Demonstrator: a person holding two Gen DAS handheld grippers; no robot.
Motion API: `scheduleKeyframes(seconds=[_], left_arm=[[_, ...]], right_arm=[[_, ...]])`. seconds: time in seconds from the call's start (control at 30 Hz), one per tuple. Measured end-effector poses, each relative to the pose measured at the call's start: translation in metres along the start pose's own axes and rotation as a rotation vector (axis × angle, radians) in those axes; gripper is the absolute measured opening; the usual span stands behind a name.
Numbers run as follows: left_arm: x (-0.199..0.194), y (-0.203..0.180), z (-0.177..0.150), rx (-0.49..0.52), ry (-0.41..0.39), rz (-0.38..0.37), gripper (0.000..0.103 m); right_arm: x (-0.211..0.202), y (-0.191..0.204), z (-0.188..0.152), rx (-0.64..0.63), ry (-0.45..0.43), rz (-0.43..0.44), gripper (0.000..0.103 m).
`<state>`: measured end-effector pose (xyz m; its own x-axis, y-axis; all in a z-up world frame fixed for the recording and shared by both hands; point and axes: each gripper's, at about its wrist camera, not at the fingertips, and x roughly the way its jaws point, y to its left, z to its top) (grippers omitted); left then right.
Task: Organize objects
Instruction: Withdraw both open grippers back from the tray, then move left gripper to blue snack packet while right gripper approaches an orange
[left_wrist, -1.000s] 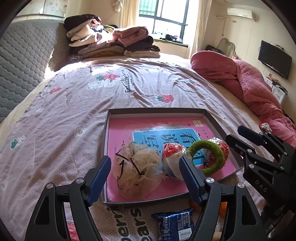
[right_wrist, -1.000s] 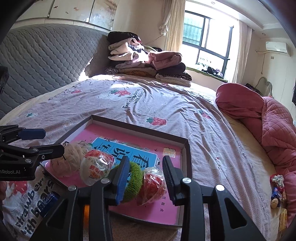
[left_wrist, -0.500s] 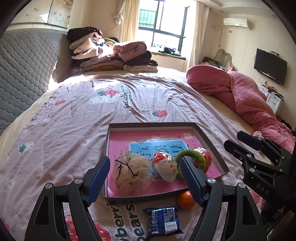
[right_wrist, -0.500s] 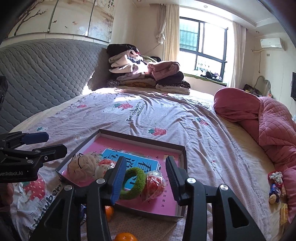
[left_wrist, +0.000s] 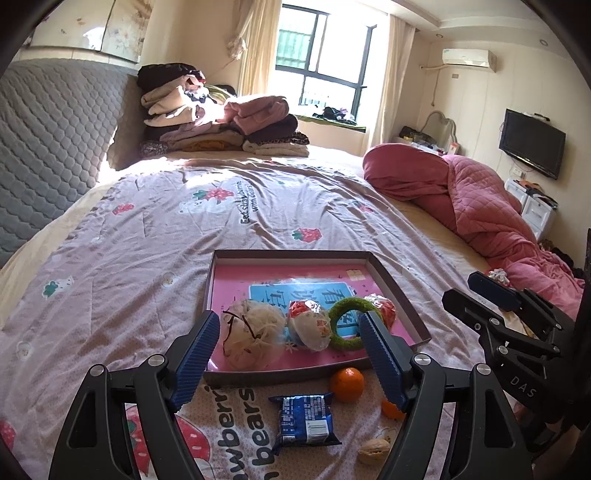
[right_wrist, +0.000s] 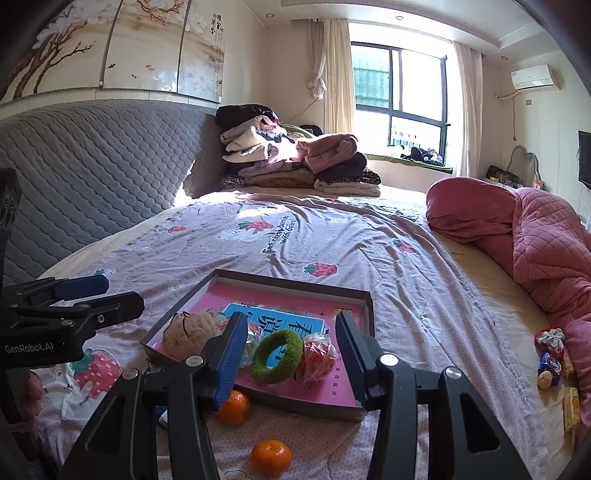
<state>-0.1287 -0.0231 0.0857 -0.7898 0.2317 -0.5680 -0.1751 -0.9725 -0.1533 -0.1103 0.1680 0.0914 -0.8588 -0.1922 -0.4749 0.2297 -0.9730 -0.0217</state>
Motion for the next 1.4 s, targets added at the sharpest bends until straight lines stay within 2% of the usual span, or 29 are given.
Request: scheduleKeyframes(seconds=[0.37,0.63,1.07,1.4], left_arm=[[-0.011,0.006,-0.019,-0.039,0.024,-0.002,0.079],[-0.005,-0.003,-0.033,-0.01,0.061,-0.002,0.079],[0.016,-0.016,-0.054,0.043,0.155,-0.005,0.079],[0.027,-0.02,-0.064,0.054,0.196,-0.004,0.079]], right_arm=[[-0.02,-0.005,-0.012,0.007,-0.01,0.003,0.05],[-0.024,-0.007,-0.017,0.013,-0.003,0.004,0.05],[-0.022,0.0,-0.033,-0.002,0.042,0.019,0.05],[-0.007,0.002,-0.044,-0.007,0.109,0.041,0.05]])
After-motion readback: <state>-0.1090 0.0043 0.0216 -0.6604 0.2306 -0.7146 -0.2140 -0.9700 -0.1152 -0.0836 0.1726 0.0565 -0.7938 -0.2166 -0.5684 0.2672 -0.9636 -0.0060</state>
